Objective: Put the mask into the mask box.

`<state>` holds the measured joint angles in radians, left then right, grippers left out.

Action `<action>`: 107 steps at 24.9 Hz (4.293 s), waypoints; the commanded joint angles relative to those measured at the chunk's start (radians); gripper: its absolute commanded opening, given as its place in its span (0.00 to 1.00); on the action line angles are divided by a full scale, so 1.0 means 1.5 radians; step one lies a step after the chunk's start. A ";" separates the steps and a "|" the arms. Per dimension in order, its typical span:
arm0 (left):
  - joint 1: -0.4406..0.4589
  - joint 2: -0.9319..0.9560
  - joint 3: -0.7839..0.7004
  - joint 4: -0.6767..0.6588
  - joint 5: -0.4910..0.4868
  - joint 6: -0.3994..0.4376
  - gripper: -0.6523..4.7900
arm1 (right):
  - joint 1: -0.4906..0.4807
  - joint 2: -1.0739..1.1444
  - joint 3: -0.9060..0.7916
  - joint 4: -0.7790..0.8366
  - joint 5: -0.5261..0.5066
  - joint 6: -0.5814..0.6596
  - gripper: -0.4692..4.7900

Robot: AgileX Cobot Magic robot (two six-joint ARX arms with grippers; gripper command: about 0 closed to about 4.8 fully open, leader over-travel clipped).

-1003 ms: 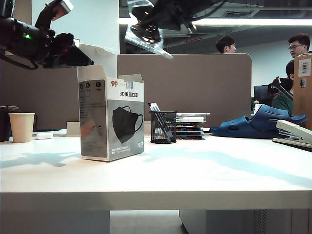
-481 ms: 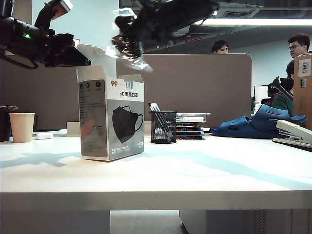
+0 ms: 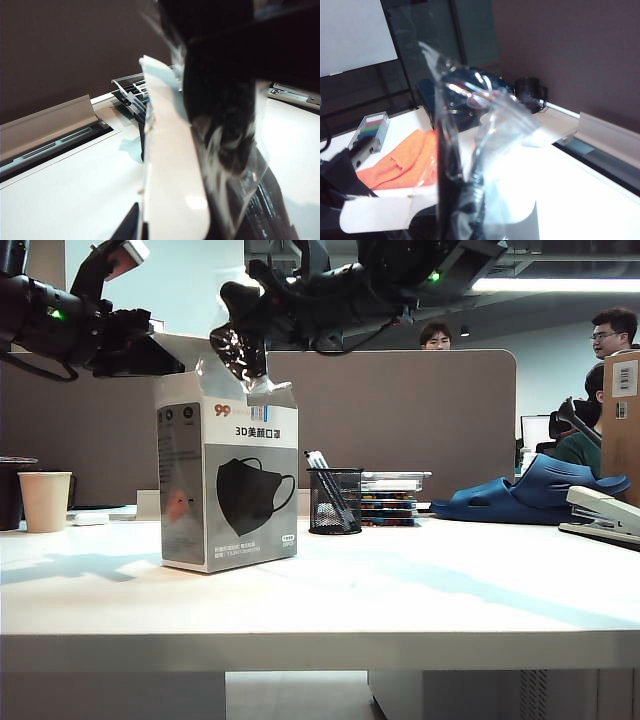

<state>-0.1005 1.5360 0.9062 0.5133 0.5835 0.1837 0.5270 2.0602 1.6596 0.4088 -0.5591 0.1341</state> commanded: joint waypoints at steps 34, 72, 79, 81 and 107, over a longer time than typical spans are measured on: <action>0.001 -0.002 0.002 0.018 0.002 -0.001 0.11 | 0.031 0.021 0.001 -0.129 0.015 -0.057 0.63; 0.001 -0.001 0.002 0.017 0.003 -0.001 0.11 | 0.032 -0.031 0.001 -0.161 -0.041 -0.017 0.74; 0.001 -0.001 0.002 0.016 0.003 -0.001 0.11 | 0.032 -0.031 0.001 -0.176 -0.048 0.005 1.00; 0.001 -0.001 0.002 0.015 0.003 -0.001 0.11 | 0.032 -0.031 0.001 -0.177 -0.048 0.006 1.00; 0.001 -0.001 0.001 0.007 0.003 -0.001 0.11 | 0.032 -0.048 0.002 -0.199 -0.047 0.018 0.99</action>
<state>-0.1005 1.5375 0.9062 0.5198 0.5819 0.1837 0.5732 2.0106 1.6577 0.0666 -0.6231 0.1585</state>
